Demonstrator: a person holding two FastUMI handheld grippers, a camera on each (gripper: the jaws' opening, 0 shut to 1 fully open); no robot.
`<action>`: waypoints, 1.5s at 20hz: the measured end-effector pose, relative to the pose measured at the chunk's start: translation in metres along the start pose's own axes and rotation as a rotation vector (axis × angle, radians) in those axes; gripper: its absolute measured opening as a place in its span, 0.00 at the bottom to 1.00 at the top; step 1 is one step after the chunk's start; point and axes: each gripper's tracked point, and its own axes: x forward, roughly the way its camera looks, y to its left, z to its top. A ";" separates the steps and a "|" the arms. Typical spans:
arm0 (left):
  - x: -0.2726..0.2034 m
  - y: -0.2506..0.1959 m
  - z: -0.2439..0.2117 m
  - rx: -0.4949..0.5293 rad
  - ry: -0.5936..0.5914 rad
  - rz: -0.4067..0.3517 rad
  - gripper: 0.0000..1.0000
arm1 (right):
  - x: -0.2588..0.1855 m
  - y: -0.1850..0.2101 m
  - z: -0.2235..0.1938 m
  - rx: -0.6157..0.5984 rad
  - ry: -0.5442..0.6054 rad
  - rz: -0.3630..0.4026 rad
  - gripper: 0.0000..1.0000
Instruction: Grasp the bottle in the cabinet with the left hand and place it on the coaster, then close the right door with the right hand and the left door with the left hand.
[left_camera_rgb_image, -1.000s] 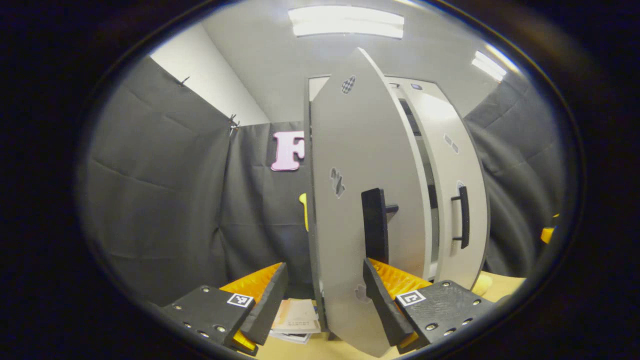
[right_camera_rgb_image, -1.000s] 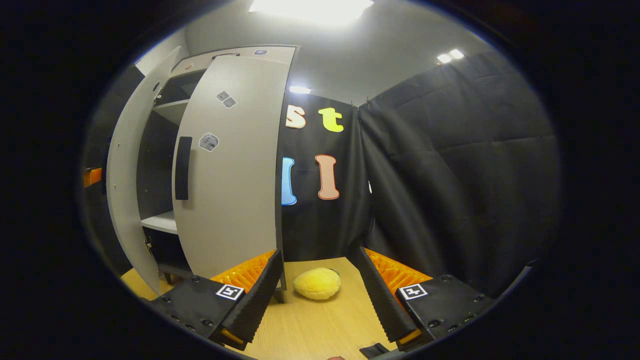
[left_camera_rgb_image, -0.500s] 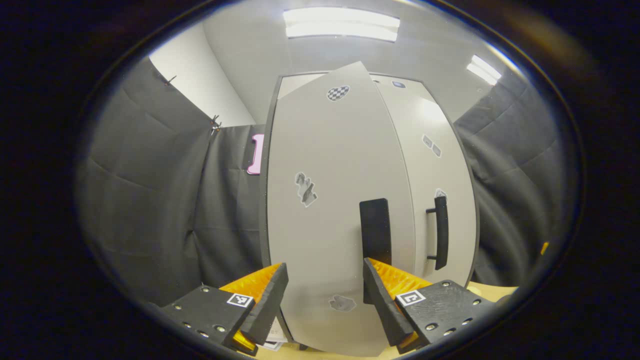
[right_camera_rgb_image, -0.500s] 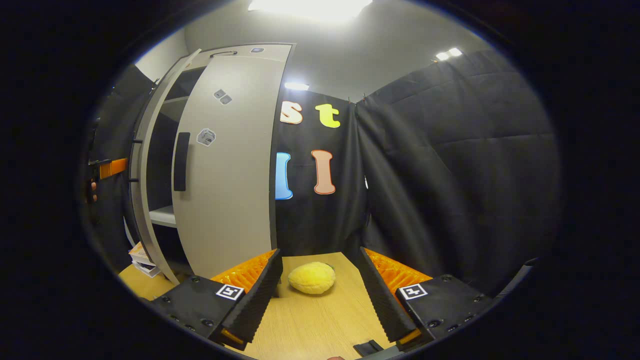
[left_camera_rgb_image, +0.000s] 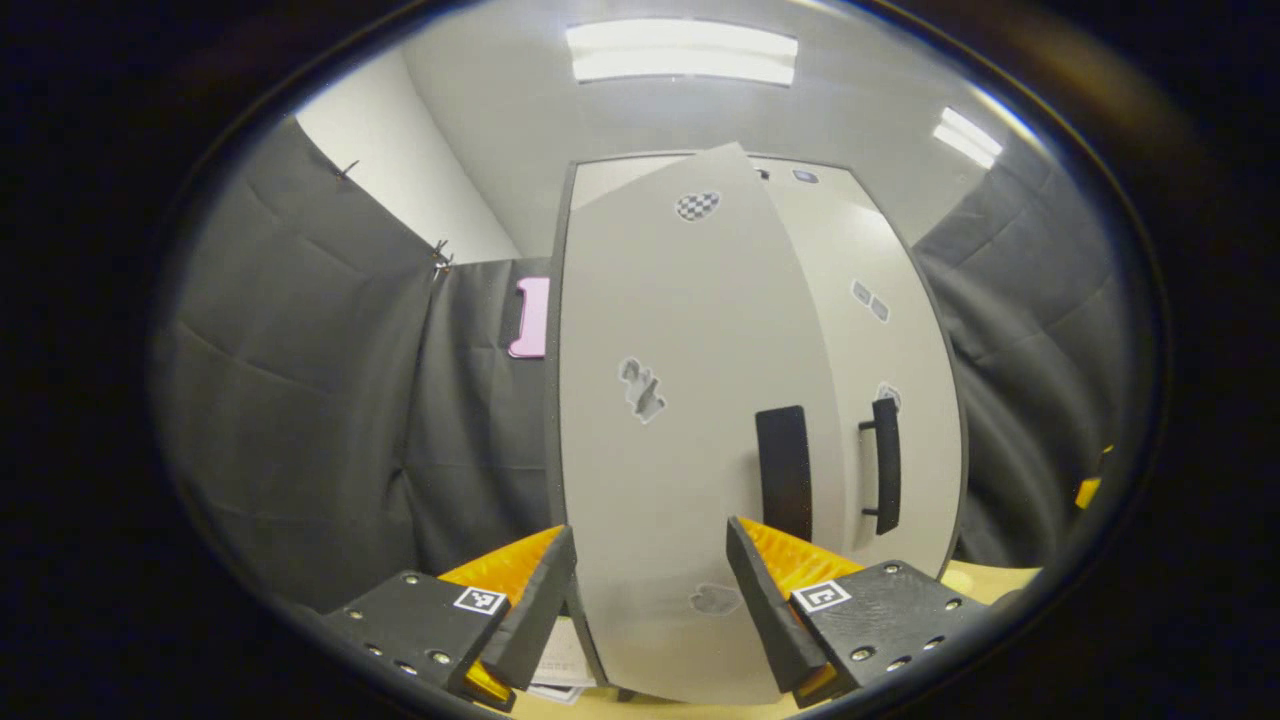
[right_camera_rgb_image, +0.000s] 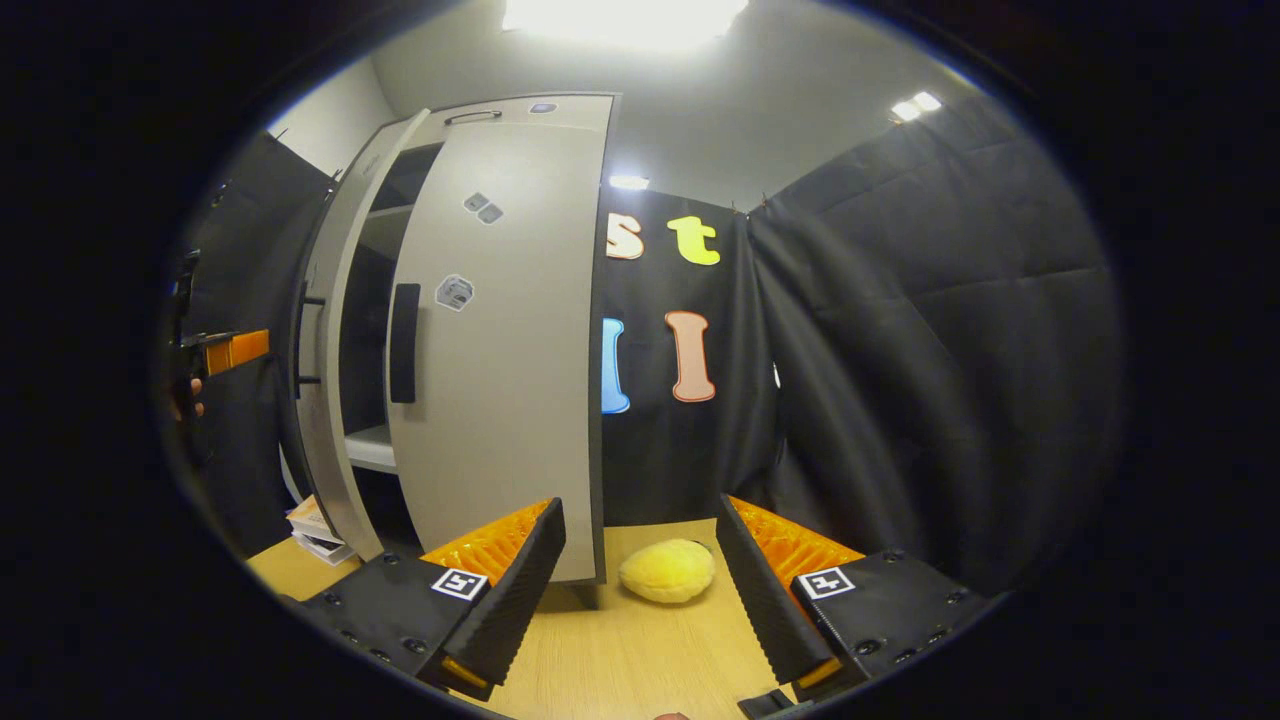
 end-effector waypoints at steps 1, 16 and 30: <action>-0.007 0.009 0.000 0.010 0.003 0.015 0.94 | 0.001 0.004 0.005 0.002 -0.011 0.015 0.94; -0.120 0.118 -0.042 0.070 0.098 0.199 0.94 | -0.003 0.030 0.056 -0.005 -0.152 0.118 0.96; -0.154 0.099 -0.067 0.043 0.112 0.140 0.94 | -0.026 0.052 0.053 0.025 -0.165 0.164 0.96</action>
